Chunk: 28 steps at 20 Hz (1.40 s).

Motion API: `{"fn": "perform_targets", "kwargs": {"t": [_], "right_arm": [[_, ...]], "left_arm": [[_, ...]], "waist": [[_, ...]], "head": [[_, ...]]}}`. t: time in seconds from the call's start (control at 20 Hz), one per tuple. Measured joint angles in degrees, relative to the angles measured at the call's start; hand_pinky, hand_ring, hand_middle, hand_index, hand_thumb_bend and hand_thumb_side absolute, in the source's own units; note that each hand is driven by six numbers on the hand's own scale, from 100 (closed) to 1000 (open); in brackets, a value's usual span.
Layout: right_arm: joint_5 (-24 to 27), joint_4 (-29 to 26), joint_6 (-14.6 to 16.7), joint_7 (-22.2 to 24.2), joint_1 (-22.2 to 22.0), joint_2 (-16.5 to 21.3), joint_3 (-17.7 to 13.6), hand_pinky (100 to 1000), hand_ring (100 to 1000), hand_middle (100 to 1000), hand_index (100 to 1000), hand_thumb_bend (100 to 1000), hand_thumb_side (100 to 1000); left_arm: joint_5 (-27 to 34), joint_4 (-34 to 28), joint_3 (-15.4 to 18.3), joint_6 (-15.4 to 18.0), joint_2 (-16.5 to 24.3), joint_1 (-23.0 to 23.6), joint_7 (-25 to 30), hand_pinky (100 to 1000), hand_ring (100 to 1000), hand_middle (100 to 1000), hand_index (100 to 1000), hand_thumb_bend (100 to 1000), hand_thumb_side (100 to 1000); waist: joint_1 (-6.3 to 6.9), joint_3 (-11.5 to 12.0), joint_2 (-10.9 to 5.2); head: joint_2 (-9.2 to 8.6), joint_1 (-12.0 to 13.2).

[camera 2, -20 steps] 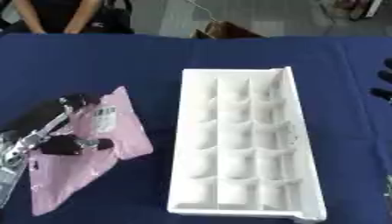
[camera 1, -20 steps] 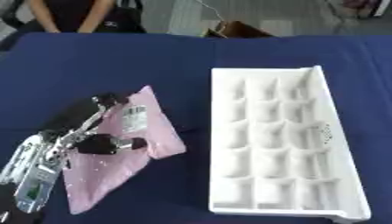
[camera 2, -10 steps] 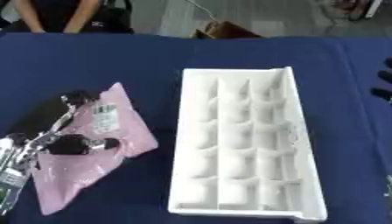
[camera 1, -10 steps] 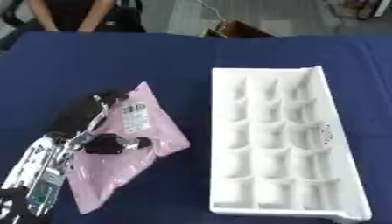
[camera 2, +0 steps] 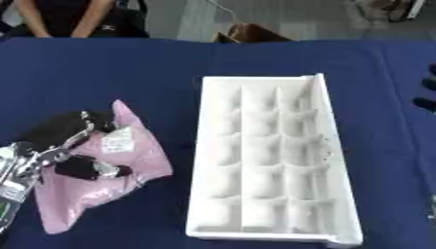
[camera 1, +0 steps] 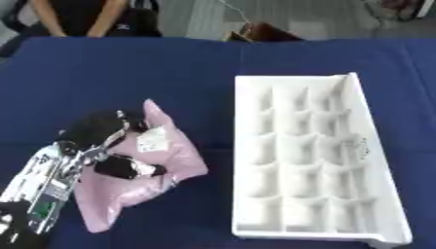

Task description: Pick up objects on the table and place them in the box.

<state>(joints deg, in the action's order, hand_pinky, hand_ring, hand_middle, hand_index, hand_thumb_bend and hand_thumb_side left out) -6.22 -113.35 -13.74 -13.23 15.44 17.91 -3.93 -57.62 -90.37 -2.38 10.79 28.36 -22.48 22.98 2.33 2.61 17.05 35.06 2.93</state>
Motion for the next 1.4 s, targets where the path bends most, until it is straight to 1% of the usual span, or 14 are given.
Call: {"fn": "perform_targets", "kwargs": {"t": [0.1,0.15,0.2,0.3,0.35,0.4,0.45,0.5,0.55,0.6,0.75,0.95,1.15,1.4], "right_arm": [[0.0,0.0,0.0,0.0,0.0,0.0,0.0,749,843,835,938,100,913],[0.0,0.0,0.0,0.0,0.0,0.0,0.0,749,843,835,939,100,913],[0.0,0.0,0.0,0.0,0.0,0.0,0.0,749,843,835,938,100,913],[0.0,0.0,0.0,0.0,0.0,0.0,0.0,749,843,835,938,100,915],[0.0,0.0,0.0,0.0,0.0,0.0,0.0,750,843,835,938,100,916],[0.0,0.0,0.0,0.0,0.0,0.0,0.0,750,843,835,938,100,916],[0.0,0.0,0.0,0.0,0.0,0.0,0.0,750,843,835,938,100,917],[0.0,0.0,0.0,0.0,0.0,0.0,0.0,750,843,835,938,100,919],[0.0,0.0,0.0,0.0,0.0,0.0,0.0,750,843,835,938,100,920],[0.0,0.0,0.0,0.0,0.0,0.0,0.0,750,843,835,938,100,921],[0.0,0.0,-0.1,-0.1,0.0,0.0,0.0,750,843,835,938,100,926],[0.0,0.0,-0.1,-0.2,0.0,0.0,0.0,750,843,835,938,100,928],[0.0,0.0,-0.2,-0.2,0.0,0.0,0.0,750,843,835,939,100,930],[0.0,0.0,-0.3,-0.3,0.0,0.0,0.0,750,843,835,938,100,930]], "left_arm": [[0.1,-0.2,-0.1,-0.5,0.3,0.0,-0.9,175,100,234,368,659,531],[0.1,-0.2,-0.1,-1.0,0.3,0.0,-1.9,100,100,172,302,722,587],[0.1,-0.2,-0.1,-1.5,0.3,0.0,-3.2,100,100,110,247,725,631],[0.1,-0.3,-0.1,-2.7,0.3,0.3,-6.9,100,100,100,146,695,736],[0.1,-0.3,-0.1,-3.5,0.2,0.5,-9.3,100,100,100,107,600,779],[0.1,-0.5,-0.1,-4.2,0.2,0.5,-11.8,100,100,100,100,566,777],[0.2,-0.6,-0.1,-5.0,0.2,0.5,-14.8,100,100,100,100,478,791],[0.5,-0.8,-0.1,-5.9,0.2,0.5,-17.9,100,100,100,100,300,801],[1.0,-0.9,-0.1,-6.7,0.1,0.5,-21.0,100,100,100,100,165,803],[1.7,-0.9,-0.2,-7.4,0.1,0.5,-24.0,100,100,100,100,100,800],[4.3,-0.5,-0.5,-8.5,0.0,0.6,-31.0,100,100,100,100,100,798],[7.9,0.2,-0.5,-8.7,-1.1,0.6,-36.7,100,100,100,100,100,787],[10.3,0.6,-0.4,-8.5,-2.0,0.9,-39.5,100,100,100,100,100,779],[11.3,0.7,-0.4,-8.4,-2.1,1.0,-40.3,100,100,100,100,100,777]], "waist": [[0.02,0.0,0.0],[0.02,0.0,0.0],[0.02,0.0,0.0],[-0.05,0.0,0.0],[-0.12,0.0,0.0],[-0.16,0.0,0.0],[-0.18,0.0,0.0],[-0.18,0.0,0.0],[-0.19,0.0,0.0],[-0.2,0.0,0.0],[-0.25,0.0,0.0],[-0.3,0.0,0.01],[-0.43,0.0,0.16],[-0.44,0.0,0.17]], "head": [[0.0,0.0],[0.0,0.0],[0.0,0.0],[0.0,0.0],[0.0,0.0],[0.0,0.0],[0.0,0.0],[0.0,0.0],[0.0,0.0],[0.0,0.0],[-0.02,0.0],[-0.09,0.0],[-0.11,0.0],[-0.53,0.0]]}}
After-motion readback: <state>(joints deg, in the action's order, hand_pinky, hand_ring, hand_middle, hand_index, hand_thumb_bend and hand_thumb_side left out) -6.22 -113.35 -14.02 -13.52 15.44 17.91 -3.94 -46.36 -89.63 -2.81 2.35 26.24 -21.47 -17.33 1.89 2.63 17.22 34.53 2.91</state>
